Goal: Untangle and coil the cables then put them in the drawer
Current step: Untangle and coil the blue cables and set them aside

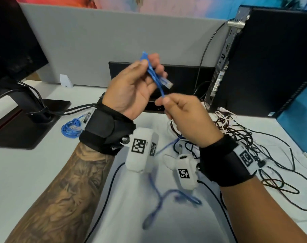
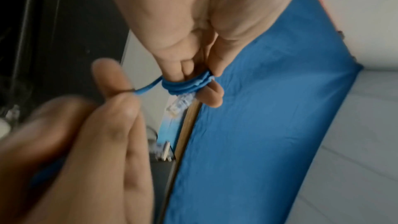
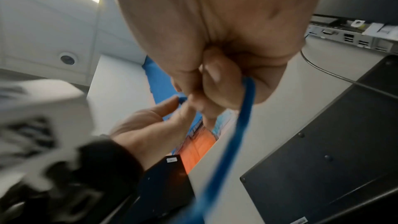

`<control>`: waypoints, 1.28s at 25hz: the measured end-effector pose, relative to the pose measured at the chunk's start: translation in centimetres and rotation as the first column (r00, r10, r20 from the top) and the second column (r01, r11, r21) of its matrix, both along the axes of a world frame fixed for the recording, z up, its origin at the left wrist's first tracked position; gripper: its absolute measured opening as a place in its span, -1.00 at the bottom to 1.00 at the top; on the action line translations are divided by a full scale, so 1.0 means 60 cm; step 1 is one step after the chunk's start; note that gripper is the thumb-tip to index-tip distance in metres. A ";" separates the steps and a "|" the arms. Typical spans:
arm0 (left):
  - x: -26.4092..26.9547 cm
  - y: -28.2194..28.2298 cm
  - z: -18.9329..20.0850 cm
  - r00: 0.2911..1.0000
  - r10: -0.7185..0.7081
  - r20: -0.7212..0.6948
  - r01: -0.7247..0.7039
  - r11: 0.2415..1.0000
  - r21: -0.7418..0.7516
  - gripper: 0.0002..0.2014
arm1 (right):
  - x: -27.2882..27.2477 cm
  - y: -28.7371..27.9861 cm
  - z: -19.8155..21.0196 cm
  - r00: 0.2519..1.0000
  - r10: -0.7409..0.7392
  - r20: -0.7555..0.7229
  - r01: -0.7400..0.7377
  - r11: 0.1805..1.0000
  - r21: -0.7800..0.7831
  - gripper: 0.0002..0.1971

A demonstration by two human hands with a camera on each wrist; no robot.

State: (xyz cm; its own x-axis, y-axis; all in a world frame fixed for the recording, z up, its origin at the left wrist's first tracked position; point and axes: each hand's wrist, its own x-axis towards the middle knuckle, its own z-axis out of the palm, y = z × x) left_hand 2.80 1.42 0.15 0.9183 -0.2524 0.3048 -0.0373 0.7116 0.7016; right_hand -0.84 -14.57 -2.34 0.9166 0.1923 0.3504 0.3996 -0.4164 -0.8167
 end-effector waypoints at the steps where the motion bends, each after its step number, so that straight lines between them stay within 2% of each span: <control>1: 0.006 0.008 -0.003 0.995 0.098 0.009 -0.099 0.994 0.046 -0.75 | -0.003 0.004 -0.001 1.000 0.012 0.005 -0.012 0.998 -0.067 -0.72; 2: 0.010 0.015 -0.005 0.982 0.185 0.047 -0.190 0.974 0.126 -0.77 | -0.006 0.005 0.001 1.000 0.015 0.013 -0.013 0.993 -0.115 -0.71; 4: 0.012 0.024 -0.011 0.930 0.305 0.202 -0.356 0.885 0.300 -0.79 | -0.013 0.003 0.012 0.999 0.008 -0.043 -0.013 0.992 -0.122 -0.69; 7: 0.016 0.029 -0.021 0.833 0.356 0.423 -0.542 0.678 0.497 -0.80 | -0.030 -0.006 0.038 0.987 0.071 -0.143 -0.072 0.997 -0.006 -0.74; 10: 0.008 0.026 -0.017 0.830 0.247 0.500 -0.551 0.503 0.666 -0.79 | -0.041 -0.019 0.061 0.999 0.052 -0.014 -0.051 0.997 0.049 -0.78; 12: -0.012 0.015 -0.006 0.864 0.103 0.493 -0.483 0.442 0.755 -0.73 | -0.039 -0.028 0.067 0.993 0.003 0.122 -0.011 0.998 0.067 -0.79; 14: -0.032 -0.001 0.002 0.897 -0.034 0.441 -0.373 0.479 0.795 -0.64 | -0.030 -0.037 0.065 0.968 -0.064 0.244 0.045 0.996 0.081 -0.80; 16: -0.041 -0.013 0.006 0.929 -0.148 0.339 -0.203 0.563 0.801 -0.61 | -0.018 -0.046 0.055 0.951 -0.113 0.286 0.087 0.991 0.102 -0.82; 17: -0.043 -0.016 0.008 0.946 -0.186 0.266 -0.093 0.629 0.771 -0.62 | -0.012 -0.047 0.049 0.952 -0.118 0.284 0.088 0.989 0.115 -0.81; 19: -0.042 -0.015 0.011 0.968 -0.229 0.105 0.129 0.810 0.573 -0.65 | -0.002 -0.041 0.037 0.957 -0.103 0.271 0.066 0.988 0.141 -0.79; 21: -0.032 -0.009 0.011 0.974 -0.227 0.002 0.217 0.932 0.291 -0.67 | 0.007 -0.028 0.023 0.972 -0.076 0.222 0.044 0.988 0.145 -0.78; 24: -0.004 0.007 0.001 0.992 -0.091 -0.082 0.093 0.995 0.021 -0.68 | 0.007 -0.008 -0.001 0.999 0.006 0.031 -0.007 1.000 0.028 -0.75; 26: 0.011 0.024 -0.007 0.992 0.069 -0.106 -0.073 0.997 -0.030 -0.72 | -0.001 0.003 -0.008 0.997 0.065 -0.037 -0.069 0.992 -0.108 -0.73; 27: 0.016 0.029 -0.011 0.983 0.164 -0.084 -0.162 0.986 0.029 -0.73 | -0.006 0.006 -0.006 0.996 0.083 -0.041 -0.089 0.981 -0.171 -0.72; 29: 0.016 0.028 -0.019 0.945 0.321 0.059 -0.326 0.916 0.234 -0.76 | -0.011 0.005 0.005 0.996 0.084 -0.013 -0.084 0.956 -0.281 -0.70; 30: 0.014 0.024 -0.022 0.923 0.356 0.144 -0.384 0.872 0.304 -0.77 | -0.013 0.000 0.012 0.997 0.080 0.001 -0.075 0.949 -0.306 -0.70; 32: 0.008 0.013 -0.023 0.895 0.382 0.231 -0.442 0.825 0.352 -0.80 | -0.020 -0.012 0.026 0.996 0.081 -0.023 -0.085 0.951 -0.296 -0.73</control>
State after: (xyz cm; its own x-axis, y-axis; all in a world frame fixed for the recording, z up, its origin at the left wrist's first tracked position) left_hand 3.29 2.21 -1.21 0.9167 0.0152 0.3993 -0.3873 0.2800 0.8784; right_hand -2.02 -15.27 -0.80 0.8963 0.3617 0.2566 0.4352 -0.6062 -0.6656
